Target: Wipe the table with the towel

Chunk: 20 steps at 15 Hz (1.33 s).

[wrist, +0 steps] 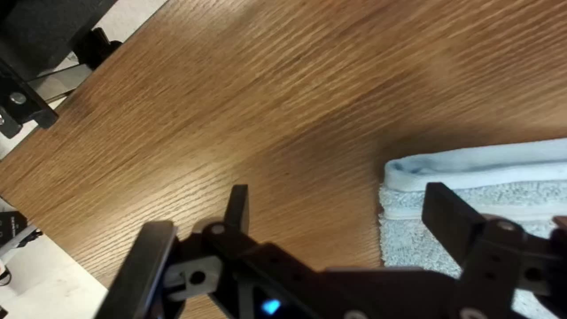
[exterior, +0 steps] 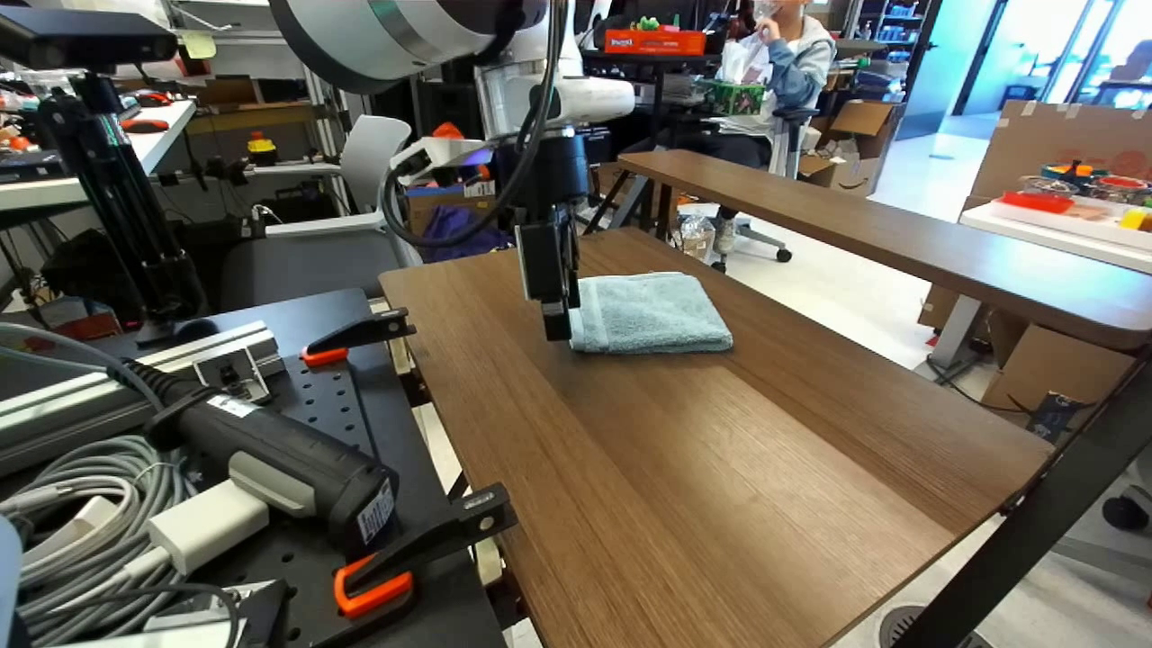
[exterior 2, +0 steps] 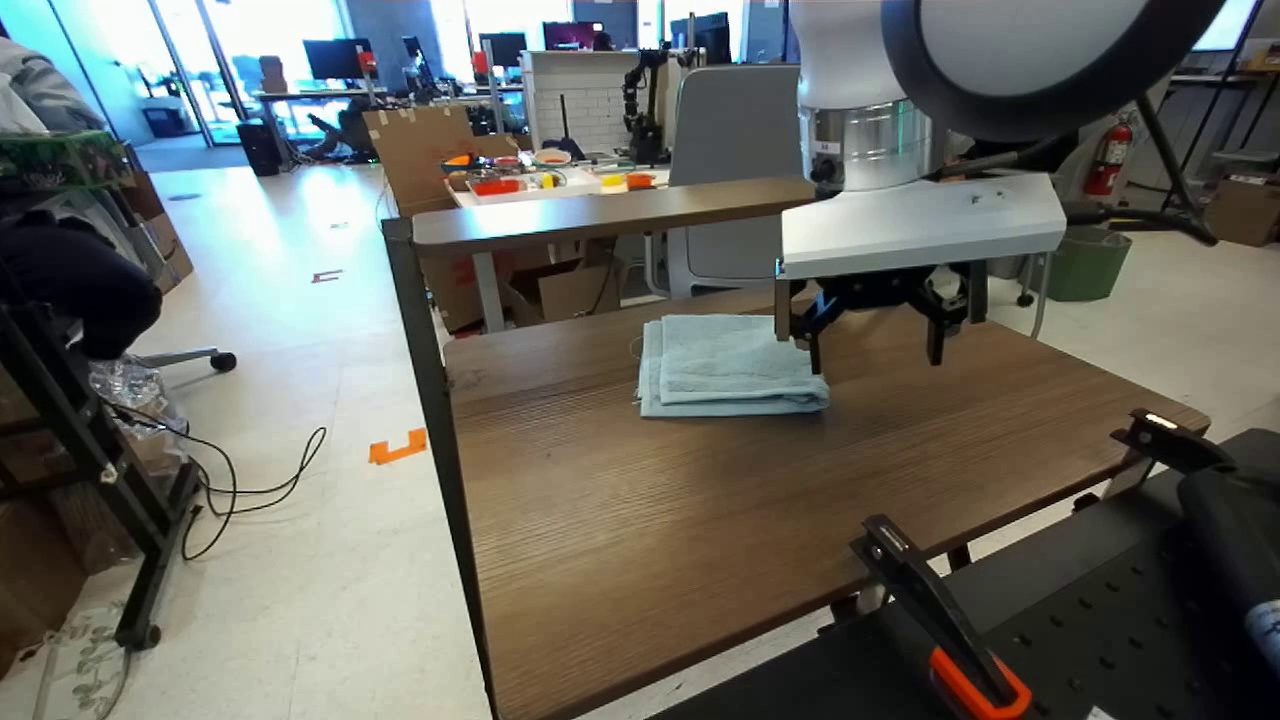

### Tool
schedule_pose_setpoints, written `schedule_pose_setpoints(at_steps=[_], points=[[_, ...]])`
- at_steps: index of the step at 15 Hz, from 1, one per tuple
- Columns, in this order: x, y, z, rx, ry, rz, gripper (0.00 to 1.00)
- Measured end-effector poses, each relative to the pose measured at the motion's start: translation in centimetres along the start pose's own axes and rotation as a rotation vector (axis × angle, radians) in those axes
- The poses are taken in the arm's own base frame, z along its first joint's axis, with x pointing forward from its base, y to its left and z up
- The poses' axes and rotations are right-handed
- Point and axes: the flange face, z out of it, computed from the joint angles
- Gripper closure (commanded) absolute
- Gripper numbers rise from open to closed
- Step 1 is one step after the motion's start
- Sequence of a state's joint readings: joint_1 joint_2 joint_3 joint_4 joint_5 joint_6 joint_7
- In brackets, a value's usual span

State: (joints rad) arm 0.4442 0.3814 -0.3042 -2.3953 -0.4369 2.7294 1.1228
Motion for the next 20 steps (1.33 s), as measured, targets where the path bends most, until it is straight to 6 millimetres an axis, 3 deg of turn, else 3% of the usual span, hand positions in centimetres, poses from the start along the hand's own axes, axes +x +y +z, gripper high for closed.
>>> schedule_pose_setpoints(at_steps=[6, 20], points=[[0.89, 0.75, -0.65, 0.022, -0.003, 0.019, 0.0], [0.83, 0.8, -0.84, 0.024, -0.002, 0.019, 0.0]])
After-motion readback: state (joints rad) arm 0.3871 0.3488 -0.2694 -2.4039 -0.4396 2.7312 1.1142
